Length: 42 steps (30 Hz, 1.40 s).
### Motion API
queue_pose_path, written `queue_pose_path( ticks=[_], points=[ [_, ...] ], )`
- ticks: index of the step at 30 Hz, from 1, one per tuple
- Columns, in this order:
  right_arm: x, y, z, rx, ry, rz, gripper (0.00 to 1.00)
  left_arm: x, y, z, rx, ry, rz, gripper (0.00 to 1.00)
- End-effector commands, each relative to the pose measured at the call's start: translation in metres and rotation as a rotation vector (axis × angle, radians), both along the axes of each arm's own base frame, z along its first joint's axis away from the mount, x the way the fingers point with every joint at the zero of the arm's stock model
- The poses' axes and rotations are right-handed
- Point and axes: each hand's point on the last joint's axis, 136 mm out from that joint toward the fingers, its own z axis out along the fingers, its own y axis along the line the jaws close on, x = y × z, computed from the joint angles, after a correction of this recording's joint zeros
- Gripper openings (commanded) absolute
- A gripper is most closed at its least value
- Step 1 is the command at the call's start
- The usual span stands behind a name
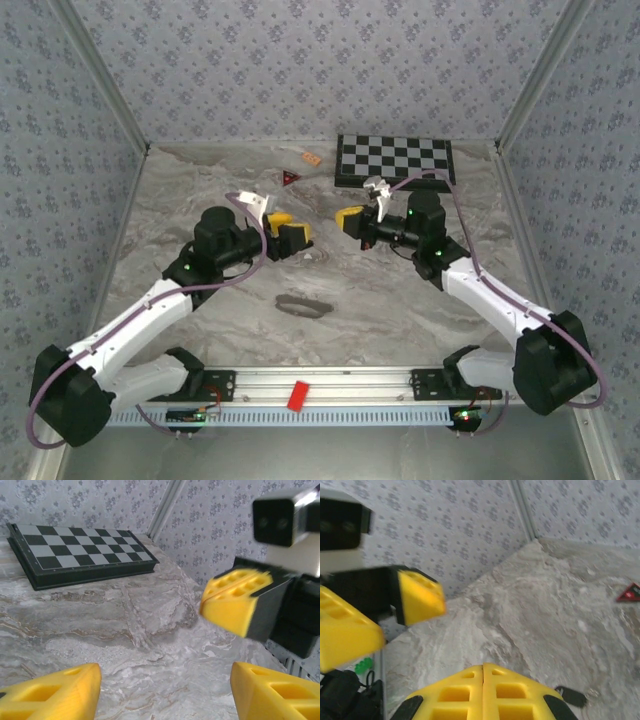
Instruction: Put the keys on the keyring
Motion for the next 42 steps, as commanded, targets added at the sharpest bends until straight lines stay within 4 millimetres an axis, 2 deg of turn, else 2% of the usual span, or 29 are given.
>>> queue_pose_path(
  ticks=[1,5,10,16,21,24,29,35,42],
  points=[
    [0.004,-0.008,-0.051,-0.101,0.117,-0.072,0.0,0.003,0.012,0.002,0.007,-0.03,0.053,0.7],
    [-0.003,-0.011,-0.087,-0.188,0.197,-0.1,0.01,0.003,0.018,-0.011,0.039,-0.014,0.079,0.73],
    [-0.029,-0.003,-0.125,-0.298,0.244,-0.064,0.17,0.004,0.026,-0.03,0.079,0.018,0.117,0.75],
    [-0.069,0.01,-0.169,-0.429,0.305,0.043,0.32,0.003,0.037,-0.052,0.113,0.056,0.169,0.79],
    [-0.093,0.023,-0.195,-0.455,0.388,0.112,0.38,0.001,0.042,-0.06,0.111,0.074,0.195,0.8],
    [-0.095,0.023,-0.207,-0.492,0.425,0.092,0.39,0.0,0.044,-0.07,0.12,0.109,0.204,0.8],
    [-0.081,0.01,-0.203,-0.497,0.393,-0.023,0.43,-0.009,0.048,-0.105,0.147,0.264,0.221,0.76],
    [-0.054,-0.022,-0.166,-0.475,0.269,-0.202,0.49,-0.033,0.043,-0.145,0.214,0.417,0.239,0.69],
    [-0.029,-0.075,-0.123,-0.356,0.14,-0.426,0.58,-0.062,0.018,-0.179,0.246,0.54,0.181,0.62]
  ],
)
